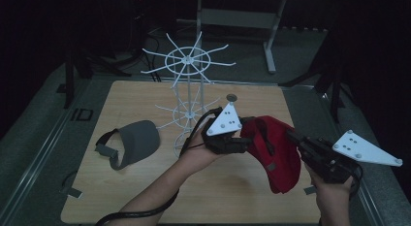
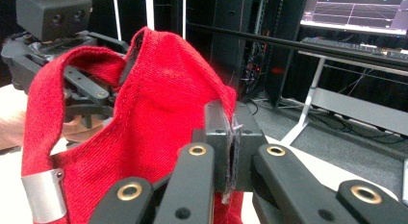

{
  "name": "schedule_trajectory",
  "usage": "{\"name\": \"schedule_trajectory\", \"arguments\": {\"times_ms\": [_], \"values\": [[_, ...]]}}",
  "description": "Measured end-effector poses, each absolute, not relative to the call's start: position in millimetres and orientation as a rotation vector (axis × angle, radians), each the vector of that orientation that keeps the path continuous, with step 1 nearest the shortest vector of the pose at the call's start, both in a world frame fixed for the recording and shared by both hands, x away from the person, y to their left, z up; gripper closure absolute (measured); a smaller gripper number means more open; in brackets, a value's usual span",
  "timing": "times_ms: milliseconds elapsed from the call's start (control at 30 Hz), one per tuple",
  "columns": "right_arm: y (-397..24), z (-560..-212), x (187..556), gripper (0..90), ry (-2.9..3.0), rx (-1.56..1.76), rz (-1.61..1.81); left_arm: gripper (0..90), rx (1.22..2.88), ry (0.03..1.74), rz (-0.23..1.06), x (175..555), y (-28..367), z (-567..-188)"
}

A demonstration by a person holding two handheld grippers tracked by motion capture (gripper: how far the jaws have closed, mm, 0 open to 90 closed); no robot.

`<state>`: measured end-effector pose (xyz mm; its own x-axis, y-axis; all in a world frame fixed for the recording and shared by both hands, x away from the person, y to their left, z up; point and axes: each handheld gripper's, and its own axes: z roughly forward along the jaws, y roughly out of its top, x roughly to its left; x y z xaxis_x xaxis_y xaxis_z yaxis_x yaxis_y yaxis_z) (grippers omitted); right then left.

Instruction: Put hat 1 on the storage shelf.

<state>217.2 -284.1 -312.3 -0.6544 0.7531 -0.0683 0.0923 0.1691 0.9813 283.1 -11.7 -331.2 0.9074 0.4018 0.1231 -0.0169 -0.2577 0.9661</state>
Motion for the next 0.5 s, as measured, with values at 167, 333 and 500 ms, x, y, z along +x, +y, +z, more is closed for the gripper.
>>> {"name": "schedule_trajectory", "arguments": {"times_ms": [167,333,500], "values": [[-285,-307,216,88.1,1.87,0.802,1.53,49.7,1.787,0.333,0.443,277,4,-335],[-288,-300,216,88.0,1.838,0.812,1.542,46.8,1.766,0.384,0.459,272,23,-338],[-290,-291,220,88.0,1.815,0.821,1.54,46.7,1.77,0.382,0.476,259,39,-345]]}}
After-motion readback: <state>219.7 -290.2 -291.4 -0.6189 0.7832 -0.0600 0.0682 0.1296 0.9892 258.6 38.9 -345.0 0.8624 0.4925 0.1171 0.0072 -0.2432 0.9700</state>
